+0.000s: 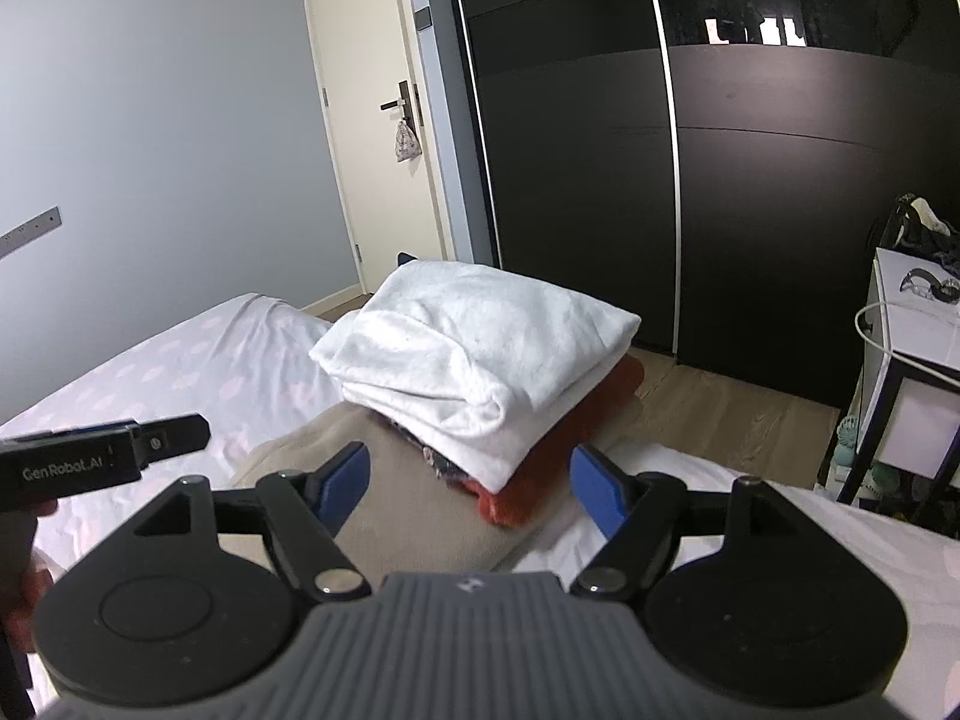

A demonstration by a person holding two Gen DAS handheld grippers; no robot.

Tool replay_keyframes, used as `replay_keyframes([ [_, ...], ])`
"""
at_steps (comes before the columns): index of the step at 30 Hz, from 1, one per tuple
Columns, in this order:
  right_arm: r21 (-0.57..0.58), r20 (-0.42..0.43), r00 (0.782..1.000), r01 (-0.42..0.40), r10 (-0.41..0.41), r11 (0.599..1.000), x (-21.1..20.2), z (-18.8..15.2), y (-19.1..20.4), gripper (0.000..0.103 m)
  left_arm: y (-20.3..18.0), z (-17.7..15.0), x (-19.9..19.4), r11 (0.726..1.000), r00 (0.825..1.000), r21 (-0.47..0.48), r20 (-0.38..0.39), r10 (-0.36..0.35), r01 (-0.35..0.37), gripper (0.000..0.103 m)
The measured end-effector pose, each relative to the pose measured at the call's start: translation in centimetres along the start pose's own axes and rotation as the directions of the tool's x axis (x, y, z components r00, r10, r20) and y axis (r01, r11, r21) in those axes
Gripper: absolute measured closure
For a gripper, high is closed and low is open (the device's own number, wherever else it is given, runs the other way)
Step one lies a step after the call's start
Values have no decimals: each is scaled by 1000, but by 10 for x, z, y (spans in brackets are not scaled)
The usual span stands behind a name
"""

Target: Fold clothes

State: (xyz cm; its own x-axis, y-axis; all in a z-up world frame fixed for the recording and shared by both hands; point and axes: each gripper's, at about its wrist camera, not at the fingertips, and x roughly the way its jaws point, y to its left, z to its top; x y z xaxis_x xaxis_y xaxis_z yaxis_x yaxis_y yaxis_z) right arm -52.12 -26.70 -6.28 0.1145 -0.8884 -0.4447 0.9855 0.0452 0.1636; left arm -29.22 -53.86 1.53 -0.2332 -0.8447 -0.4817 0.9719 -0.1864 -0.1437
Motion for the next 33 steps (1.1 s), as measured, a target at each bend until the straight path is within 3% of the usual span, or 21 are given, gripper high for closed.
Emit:
replay_keyframes([
  [18,-63,74,993,-84,88,994,-54,-24,-13,22,-56,-24,-52,996,996,-2,8,90,-90,24],
  [33,-87,64,988,-134,140,987,-63,-29,-11,20,-62,-25,-61,994,994,-14,7,110,-110,24],
])
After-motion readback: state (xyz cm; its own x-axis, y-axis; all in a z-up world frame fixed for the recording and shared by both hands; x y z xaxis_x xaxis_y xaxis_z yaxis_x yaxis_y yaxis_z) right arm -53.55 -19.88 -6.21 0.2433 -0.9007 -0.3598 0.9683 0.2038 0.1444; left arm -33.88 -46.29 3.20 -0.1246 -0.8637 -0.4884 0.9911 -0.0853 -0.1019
